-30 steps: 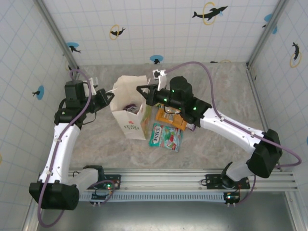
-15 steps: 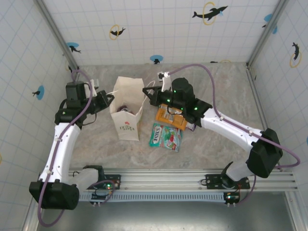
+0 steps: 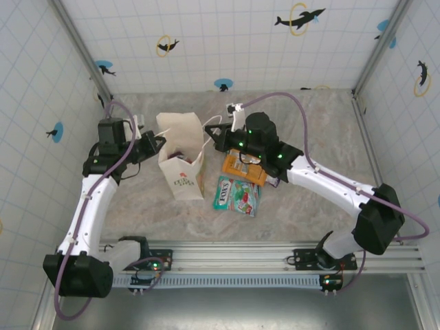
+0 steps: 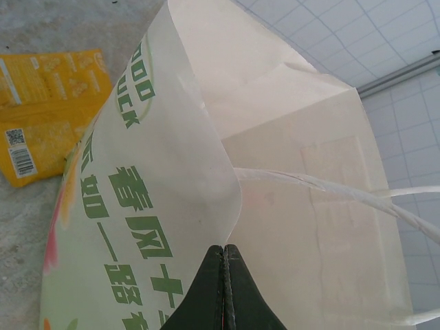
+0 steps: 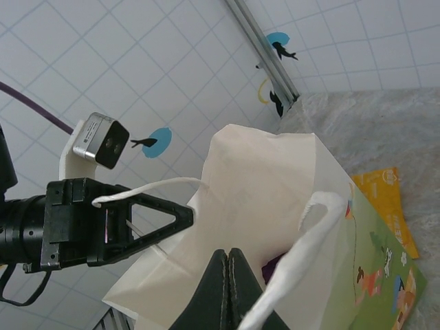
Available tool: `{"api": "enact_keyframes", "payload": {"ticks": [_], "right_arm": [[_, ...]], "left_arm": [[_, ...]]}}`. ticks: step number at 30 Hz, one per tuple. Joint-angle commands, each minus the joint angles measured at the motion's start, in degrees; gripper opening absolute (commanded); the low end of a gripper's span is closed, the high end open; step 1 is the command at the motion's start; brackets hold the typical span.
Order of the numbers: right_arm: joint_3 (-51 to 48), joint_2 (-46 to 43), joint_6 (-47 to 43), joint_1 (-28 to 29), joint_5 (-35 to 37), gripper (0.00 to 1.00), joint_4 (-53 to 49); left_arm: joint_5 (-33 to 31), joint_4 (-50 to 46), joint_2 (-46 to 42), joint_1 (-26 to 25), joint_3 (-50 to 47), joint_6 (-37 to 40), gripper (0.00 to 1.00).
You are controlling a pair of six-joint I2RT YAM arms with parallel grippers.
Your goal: Place the snacks into the paper bag
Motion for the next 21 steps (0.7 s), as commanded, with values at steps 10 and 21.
{"api": "enact_keyframes", "payload": {"ticks": [10,21], "right_arm": [[-2.38,-5.65,-1.55,0.56,4.16,0.00,3.67],[-6.29,-7.28,-0.51,-1.64,5.32,0.29,2.09]], "left_arm": [[0.41,-0.15,0.38,0.15,-0.57,1.12,0.08],[-16.03,-5.98,-2.28,0.40,5.32,1.42,0.69]]}}
